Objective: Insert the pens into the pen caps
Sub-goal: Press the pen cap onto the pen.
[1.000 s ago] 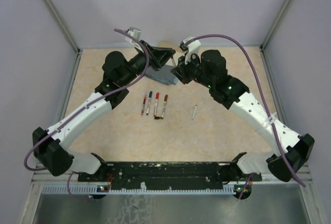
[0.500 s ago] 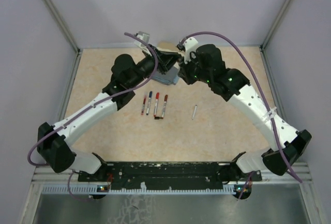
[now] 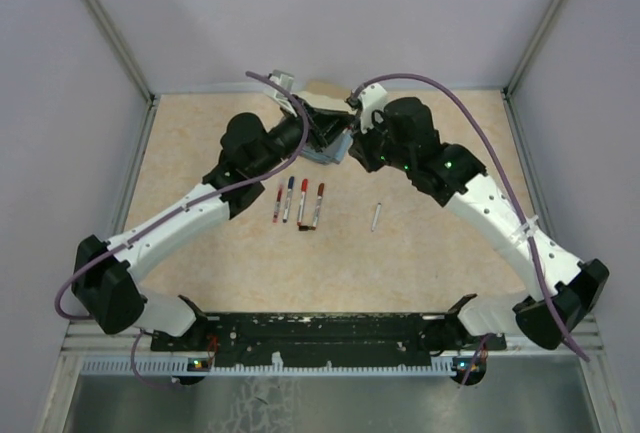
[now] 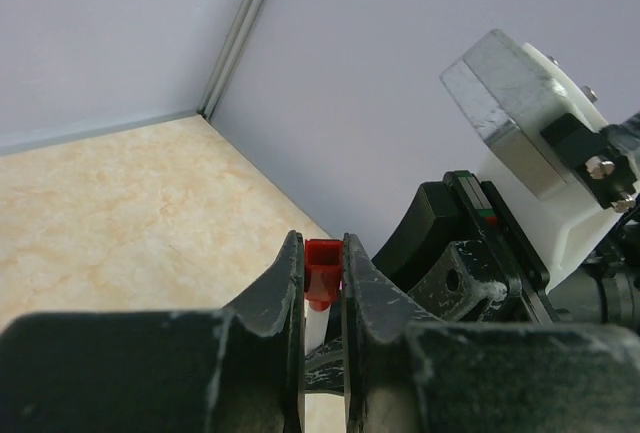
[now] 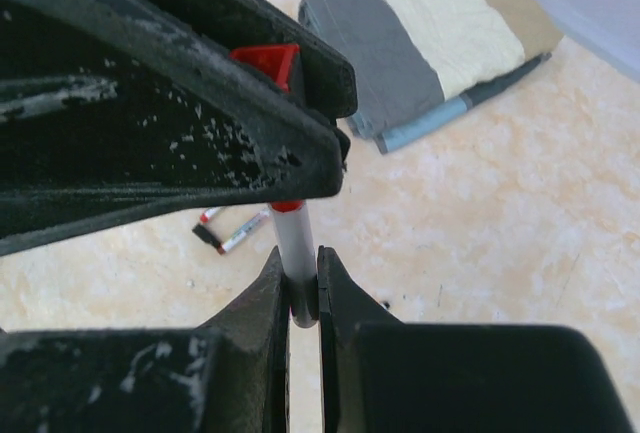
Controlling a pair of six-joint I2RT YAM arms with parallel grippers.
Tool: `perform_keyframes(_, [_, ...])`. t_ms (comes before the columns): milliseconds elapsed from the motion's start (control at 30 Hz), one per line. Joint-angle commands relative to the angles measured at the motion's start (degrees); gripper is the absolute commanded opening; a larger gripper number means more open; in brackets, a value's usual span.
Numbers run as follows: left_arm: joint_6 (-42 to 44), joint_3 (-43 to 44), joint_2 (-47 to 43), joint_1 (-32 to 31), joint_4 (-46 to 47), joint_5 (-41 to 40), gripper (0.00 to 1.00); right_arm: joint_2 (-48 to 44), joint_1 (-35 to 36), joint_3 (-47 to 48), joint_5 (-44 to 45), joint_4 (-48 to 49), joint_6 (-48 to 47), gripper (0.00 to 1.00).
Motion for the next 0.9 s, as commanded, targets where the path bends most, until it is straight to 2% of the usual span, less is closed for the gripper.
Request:
perform_keyframes(0, [-4.3, -5.5, 2.7, -5.0, -19.3, 17.2, 0.0, -10.5, -2.5, -2.4, 3.0, 54.8, 3.9, 0.0])
perform_keyframes(167, [-4.5, -4.7, 1.8, -4.7, -18.0, 16.7, 0.0, -15.5, -2.5, -12.8, -3.7, 47.8, 7.9, 0.0])
perform_keyframes(333, [-3.4, -2.6, 2.6, -4.5, -19.5, 17.0, 0.02, -19.3, -2.5, -23.7, -5.9, 47.8, 14.6, 0.0])
perform_keyframes(467, [-3.3, -2.5, 3.0, -4.6, -19.6, 16.9, 0.14, -19.7, -2.4, -27.0, -8.3, 45.2, 18.0, 0.0])
perform_keyframes(700, [-2.9, -1.0, 2.2, -4.5, -19.7, 14.5, 0.44, -19.5, -2.4, -34.2, -12.0, 40.5, 23.5, 0.0])
perform_keyframes(867, [-2.6, -0.5, 1.4, -3.4, -19.9, 12.5, 0.53, -22.2, -2.4, -40.6, -8.8, 40.1, 28.1, 0.0])
